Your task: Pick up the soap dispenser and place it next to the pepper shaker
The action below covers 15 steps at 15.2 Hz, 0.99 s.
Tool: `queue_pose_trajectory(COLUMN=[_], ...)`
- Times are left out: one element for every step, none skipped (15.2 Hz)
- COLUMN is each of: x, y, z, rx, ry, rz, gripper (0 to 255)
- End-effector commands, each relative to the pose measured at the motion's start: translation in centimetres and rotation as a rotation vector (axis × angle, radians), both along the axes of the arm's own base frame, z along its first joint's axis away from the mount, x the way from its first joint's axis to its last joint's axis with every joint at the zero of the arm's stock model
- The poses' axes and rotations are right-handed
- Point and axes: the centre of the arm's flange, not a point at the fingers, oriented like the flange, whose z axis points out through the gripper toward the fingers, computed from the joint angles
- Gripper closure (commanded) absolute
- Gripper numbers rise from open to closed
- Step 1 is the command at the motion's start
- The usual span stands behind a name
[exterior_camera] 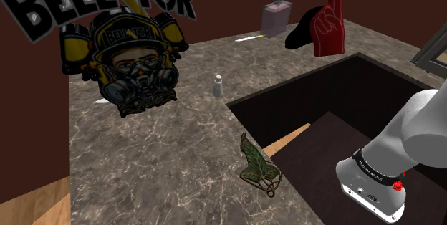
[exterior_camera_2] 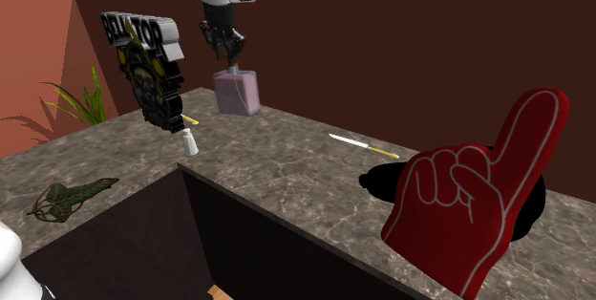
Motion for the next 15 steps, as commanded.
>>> queue_pose_trajectory(x=[0.6,0.8,1.0,1.2,1.4,1.6,1.9,2.1,2.3,2.5,2.7,2.9,2.9,2.9,2.9], y=[2.7,3.9,5.2,6.5,7.7,9.0,10.2,11.5,12.8,14.0,15.3,16.5,16.5,16.5,16.5], z=[0.9,1.2,1.5,1.9,2.2,2.5,2.8,3.2,3.5,3.8,4.1,4.5,3.9,3.4,2.9], rx=[0.000,0.000,0.000,0.000,0.000,0.000,0.000,0.000,0.000,0.000,0.000,0.000,0.000,0.000,0.000], ry=[-0.001,-0.001,-0.001,-0.001,-0.001,-0.001,-0.001,-0.001,-0.001,-0.001,-0.001,-0.001,-0.001,-0.001,-0.001], rz=[-0.002,-0.002,-0.002,-0.002,-0.002,-0.002,-0.002,-0.002,-0.002,-0.002,-0.002,-0.002,-0.002,-0.002,-0.002], gripper=[255,255,255,255,255,255,255,255,255,255,255,255,255,255,255])
